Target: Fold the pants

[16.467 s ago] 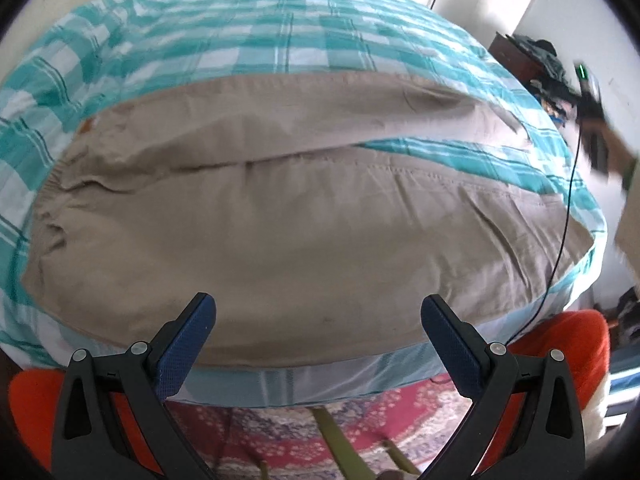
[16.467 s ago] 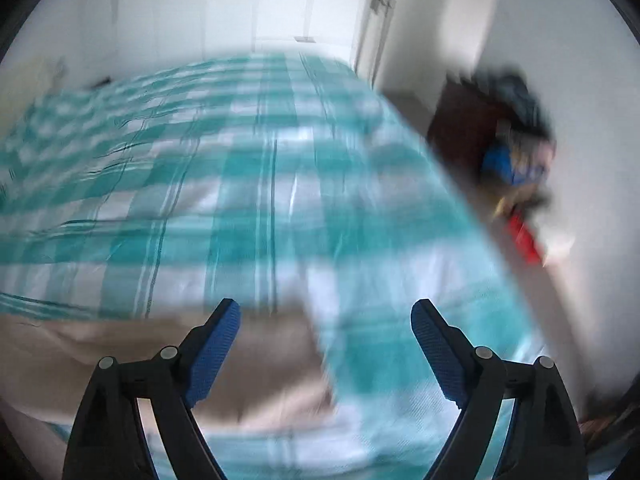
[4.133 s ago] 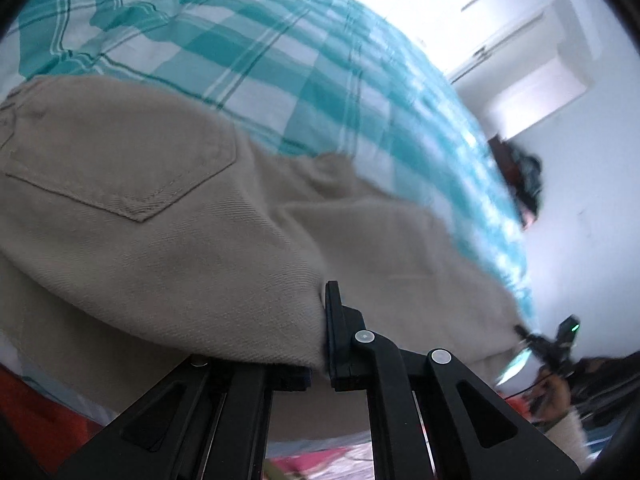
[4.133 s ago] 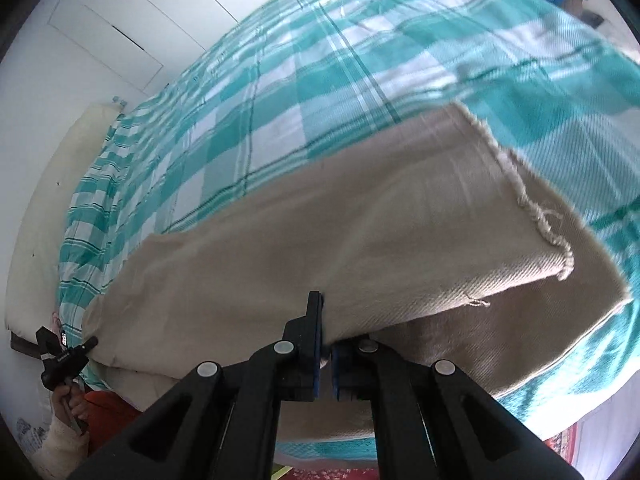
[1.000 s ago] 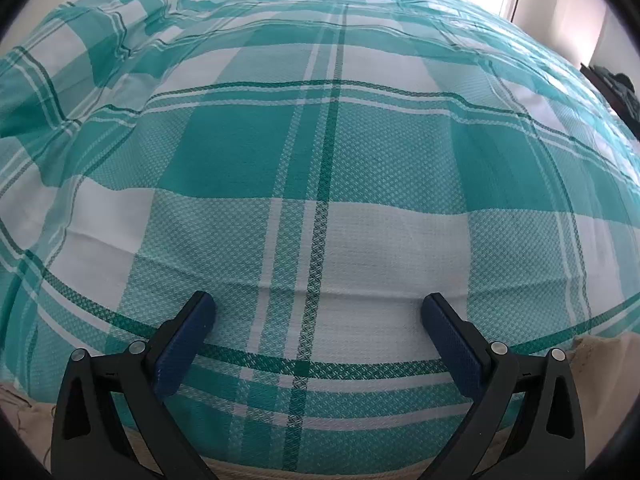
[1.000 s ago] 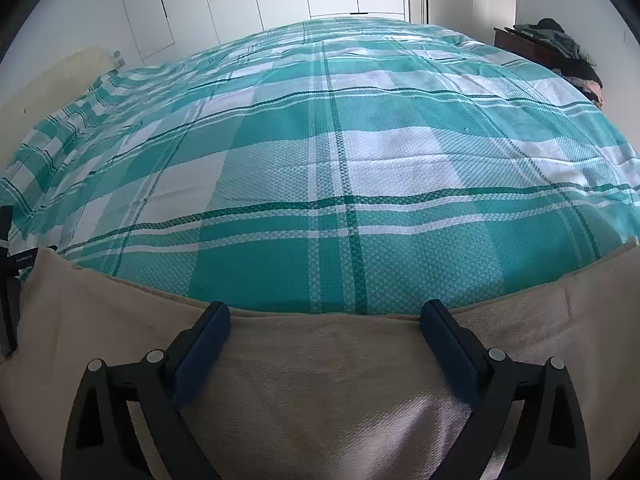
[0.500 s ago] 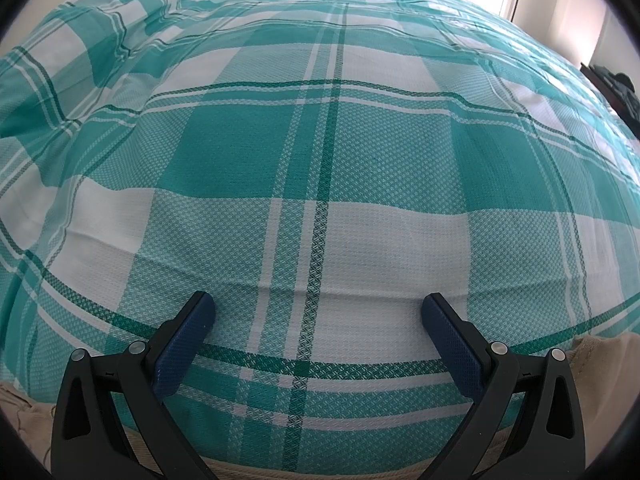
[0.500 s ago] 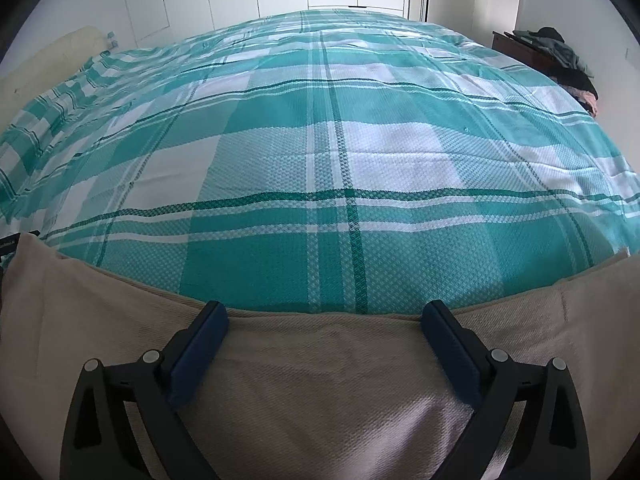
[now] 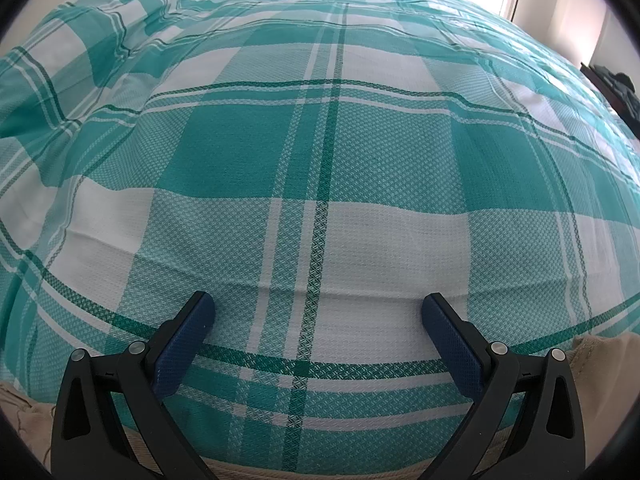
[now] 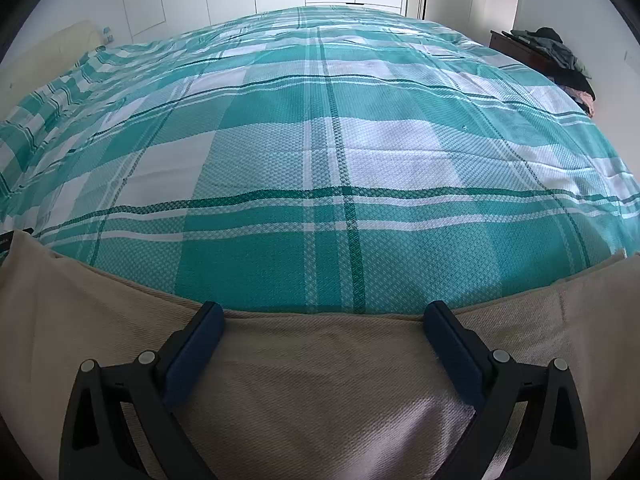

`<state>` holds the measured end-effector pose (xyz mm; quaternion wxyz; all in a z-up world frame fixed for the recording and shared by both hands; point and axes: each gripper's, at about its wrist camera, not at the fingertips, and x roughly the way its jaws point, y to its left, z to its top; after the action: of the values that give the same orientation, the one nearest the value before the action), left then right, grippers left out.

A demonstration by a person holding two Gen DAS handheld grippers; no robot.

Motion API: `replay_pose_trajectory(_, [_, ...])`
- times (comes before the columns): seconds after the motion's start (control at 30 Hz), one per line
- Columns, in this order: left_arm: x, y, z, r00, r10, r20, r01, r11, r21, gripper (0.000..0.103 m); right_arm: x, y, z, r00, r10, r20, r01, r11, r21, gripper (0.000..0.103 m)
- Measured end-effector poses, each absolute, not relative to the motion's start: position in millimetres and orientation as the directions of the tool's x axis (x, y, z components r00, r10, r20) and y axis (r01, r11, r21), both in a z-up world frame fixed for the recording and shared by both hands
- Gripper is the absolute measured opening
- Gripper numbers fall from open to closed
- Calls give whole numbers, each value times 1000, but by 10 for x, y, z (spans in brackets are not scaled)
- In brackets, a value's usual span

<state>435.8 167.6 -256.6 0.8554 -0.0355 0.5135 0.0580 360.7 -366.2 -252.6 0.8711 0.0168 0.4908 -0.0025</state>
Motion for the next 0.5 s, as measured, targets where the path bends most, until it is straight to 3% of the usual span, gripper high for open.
replay_pose_trajectory(0.5, [4358,1679,-2565,466,62,-882,-135,991,-2,103,3602,-3690,-2506,510,43,-859,20,998,62,100])
